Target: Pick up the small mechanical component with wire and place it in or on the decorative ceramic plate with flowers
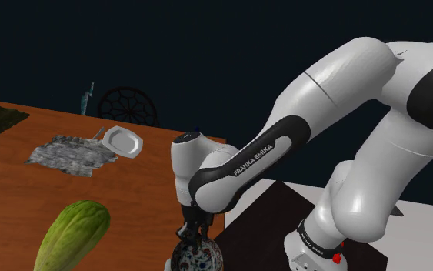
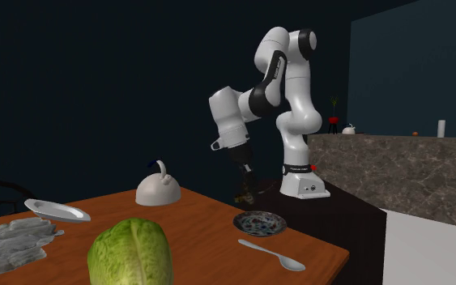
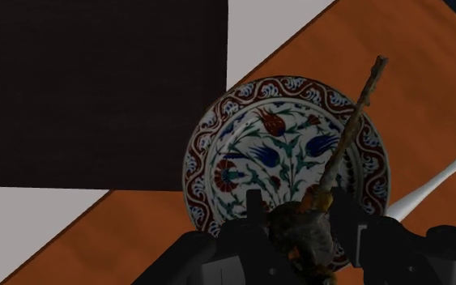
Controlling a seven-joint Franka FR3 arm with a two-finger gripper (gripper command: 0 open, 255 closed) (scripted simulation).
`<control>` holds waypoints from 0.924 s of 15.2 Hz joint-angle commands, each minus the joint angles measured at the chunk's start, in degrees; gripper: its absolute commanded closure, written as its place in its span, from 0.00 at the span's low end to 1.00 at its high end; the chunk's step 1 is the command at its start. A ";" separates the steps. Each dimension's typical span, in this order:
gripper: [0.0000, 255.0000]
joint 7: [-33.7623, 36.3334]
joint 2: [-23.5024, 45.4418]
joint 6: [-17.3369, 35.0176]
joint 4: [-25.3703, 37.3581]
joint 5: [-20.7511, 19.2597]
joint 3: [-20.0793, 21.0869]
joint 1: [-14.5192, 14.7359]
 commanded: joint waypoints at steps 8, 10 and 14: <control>1.00 0.82 7.53 8.03 -0.79 -2.46 -0.37 0.48; 1.00 1.08 9.33 9.73 -0.78 -3.17 -0.64 0.67; 1.00 1.07 9.33 9.73 -0.78 -3.17 -0.65 0.69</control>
